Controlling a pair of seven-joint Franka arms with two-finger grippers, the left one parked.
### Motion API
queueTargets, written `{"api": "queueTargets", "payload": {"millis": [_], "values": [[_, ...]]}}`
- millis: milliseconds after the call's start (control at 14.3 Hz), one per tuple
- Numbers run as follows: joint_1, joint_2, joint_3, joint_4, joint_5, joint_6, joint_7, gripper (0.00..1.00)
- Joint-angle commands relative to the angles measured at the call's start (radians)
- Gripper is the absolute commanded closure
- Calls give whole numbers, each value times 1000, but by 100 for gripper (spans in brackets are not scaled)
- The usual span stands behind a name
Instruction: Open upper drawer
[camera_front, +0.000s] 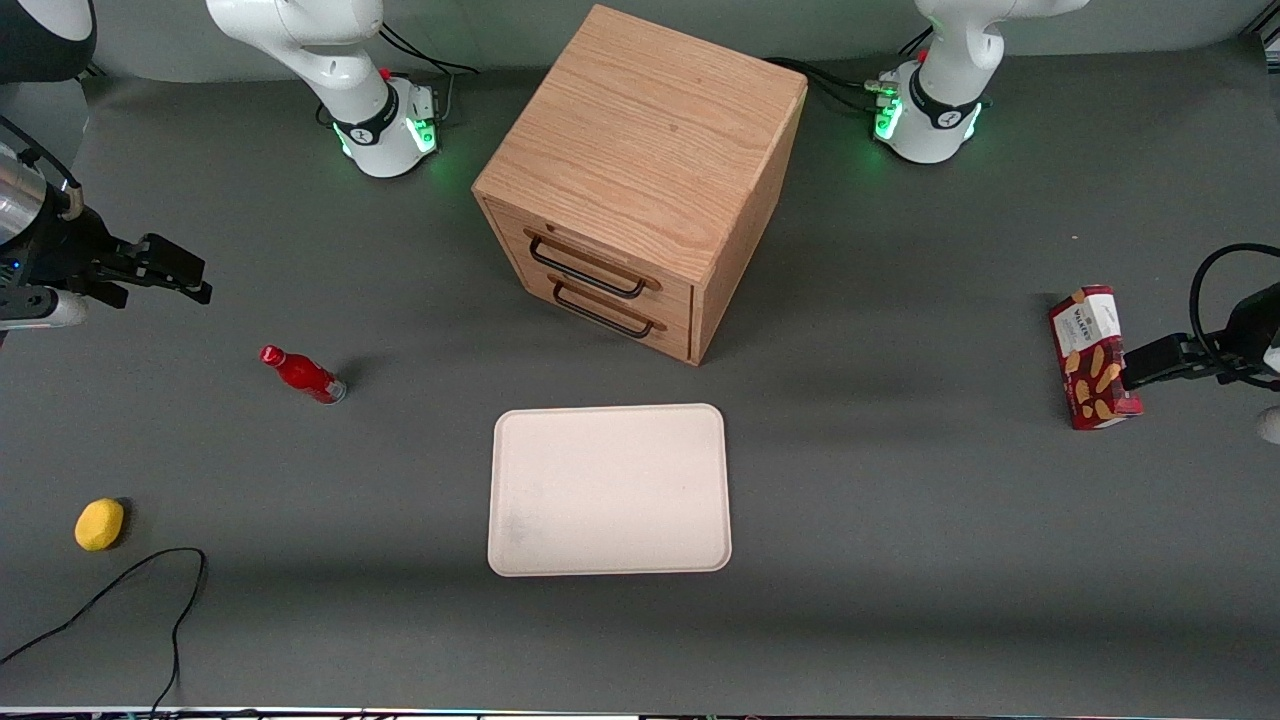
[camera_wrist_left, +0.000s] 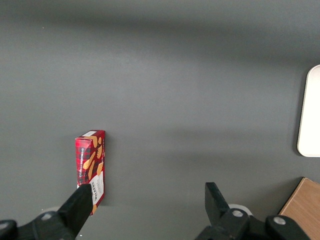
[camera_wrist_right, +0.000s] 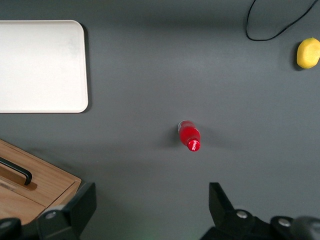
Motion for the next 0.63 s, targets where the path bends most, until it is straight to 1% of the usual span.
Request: {"api": "queueTargets", "payload": {"millis": [0, 140, 349, 558], "values": [[11, 2, -10, 10, 12, -4, 25, 0], [9, 10, -10, 26, 13, 1, 23, 0], [22, 83, 17, 130, 18, 1, 29, 0], [23, 131, 143, 181, 12, 1, 32, 0]]}}
